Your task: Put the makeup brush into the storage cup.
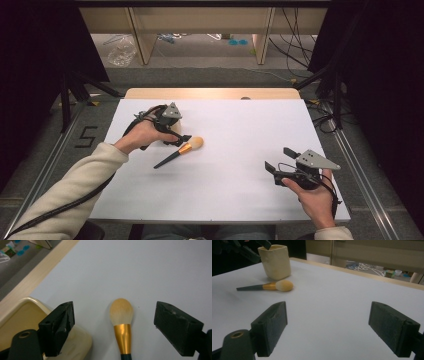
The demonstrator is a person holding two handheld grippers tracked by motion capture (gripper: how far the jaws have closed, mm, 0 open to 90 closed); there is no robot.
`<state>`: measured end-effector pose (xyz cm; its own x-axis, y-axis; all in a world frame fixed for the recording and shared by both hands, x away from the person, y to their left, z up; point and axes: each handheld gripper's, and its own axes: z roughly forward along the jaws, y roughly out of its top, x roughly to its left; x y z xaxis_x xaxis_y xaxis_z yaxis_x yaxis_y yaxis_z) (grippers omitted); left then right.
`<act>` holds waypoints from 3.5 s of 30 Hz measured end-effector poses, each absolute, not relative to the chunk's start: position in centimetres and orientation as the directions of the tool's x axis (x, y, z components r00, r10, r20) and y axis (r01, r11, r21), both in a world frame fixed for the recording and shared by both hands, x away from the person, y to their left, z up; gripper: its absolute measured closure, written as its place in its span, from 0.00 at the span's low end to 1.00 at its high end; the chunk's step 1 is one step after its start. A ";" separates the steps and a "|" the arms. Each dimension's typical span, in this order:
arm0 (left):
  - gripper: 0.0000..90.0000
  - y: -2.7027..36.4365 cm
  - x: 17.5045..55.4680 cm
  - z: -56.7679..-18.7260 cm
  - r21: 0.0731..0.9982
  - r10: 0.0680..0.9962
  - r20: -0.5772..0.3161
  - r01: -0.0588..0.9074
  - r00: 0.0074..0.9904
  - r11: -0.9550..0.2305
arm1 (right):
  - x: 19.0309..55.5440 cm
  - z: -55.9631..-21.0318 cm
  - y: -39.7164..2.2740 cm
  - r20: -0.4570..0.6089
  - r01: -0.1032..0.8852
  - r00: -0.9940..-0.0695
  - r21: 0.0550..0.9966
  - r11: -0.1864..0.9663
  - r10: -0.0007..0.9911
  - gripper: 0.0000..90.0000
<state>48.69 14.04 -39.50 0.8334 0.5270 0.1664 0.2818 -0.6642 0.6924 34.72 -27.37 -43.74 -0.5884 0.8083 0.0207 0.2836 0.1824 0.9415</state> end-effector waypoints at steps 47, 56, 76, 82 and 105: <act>0.25 12.6 49.9 -41.8 0.363 0.471 0.120 0.403 0.874 -0.840 | 34.8 -43.9 -27.3 0.033 0.286 -0.596 0.942 0.174 0.802 0.18; 0.25 12.4 49.7 -41.9 0.339 0.466 0.112 0.407 0.878 -0.848 | 34.8 -43.8 -27.4 0.027 0.286 -0.595 0.941 0.181 0.803 0.18; 0.25 12.4 50.4 -43.4 0.257 0.456 0.087 0.422 0.886 -0.869 | 34.8 -43.8 -27.4 0.039 0.304 -0.594 0.936 0.178 0.804 0.18; 0.27 12.2 50.5 -43.7 0.240 0.460 0.085 0.430 0.884 -0.870 | 34.8 -43.9 -27.4 0.026 0.295 -0.593 0.937 0.187 0.805 0.18; 0.32 11.2 51.2 -45.1 0.176 0.467 0.057 0.451 0.882 -0.875 | 34.8 -43.9 -27.4 0.036 0.303 -0.594 0.935 0.182 0.803 0.18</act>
